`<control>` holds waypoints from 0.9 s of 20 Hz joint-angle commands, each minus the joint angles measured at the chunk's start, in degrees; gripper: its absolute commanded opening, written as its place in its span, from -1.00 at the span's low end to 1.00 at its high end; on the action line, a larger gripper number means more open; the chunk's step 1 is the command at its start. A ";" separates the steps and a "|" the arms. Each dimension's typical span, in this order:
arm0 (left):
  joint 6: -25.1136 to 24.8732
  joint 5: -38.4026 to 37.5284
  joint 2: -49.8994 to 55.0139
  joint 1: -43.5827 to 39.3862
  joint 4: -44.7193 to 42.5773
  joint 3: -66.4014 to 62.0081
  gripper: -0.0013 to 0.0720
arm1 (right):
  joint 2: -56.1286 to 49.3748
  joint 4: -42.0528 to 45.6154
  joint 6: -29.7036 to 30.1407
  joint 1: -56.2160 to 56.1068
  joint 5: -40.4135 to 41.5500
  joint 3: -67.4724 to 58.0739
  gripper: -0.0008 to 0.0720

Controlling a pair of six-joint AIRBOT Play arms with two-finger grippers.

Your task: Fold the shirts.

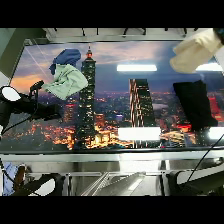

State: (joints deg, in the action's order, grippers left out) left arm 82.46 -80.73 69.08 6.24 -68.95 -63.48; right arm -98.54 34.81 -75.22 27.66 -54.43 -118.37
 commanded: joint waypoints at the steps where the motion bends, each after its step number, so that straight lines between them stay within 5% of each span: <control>1: 0.81 -0.31 -0.04 -0.02 0.11 0.26 -0.92 | -4.44 -0.37 3.93 3.54 -0.13 -2.34 -0.93; 14: 2.69 -1.22 -0.04 -0.02 0.13 0.28 -0.92 | -6.14 -7.43 12.41 7.61 -4.20 -1.07 -0.93; 18: 2.62 1.53 -0.02 -0.02 0.13 0.28 -0.92 | -6.14 -6.36 7.85 11.58 -16.50 3.65 -0.93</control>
State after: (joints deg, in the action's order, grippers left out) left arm 85.08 -80.97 69.08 6.24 -68.75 -63.22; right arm -104.64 28.29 -64.73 36.86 -62.39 -117.23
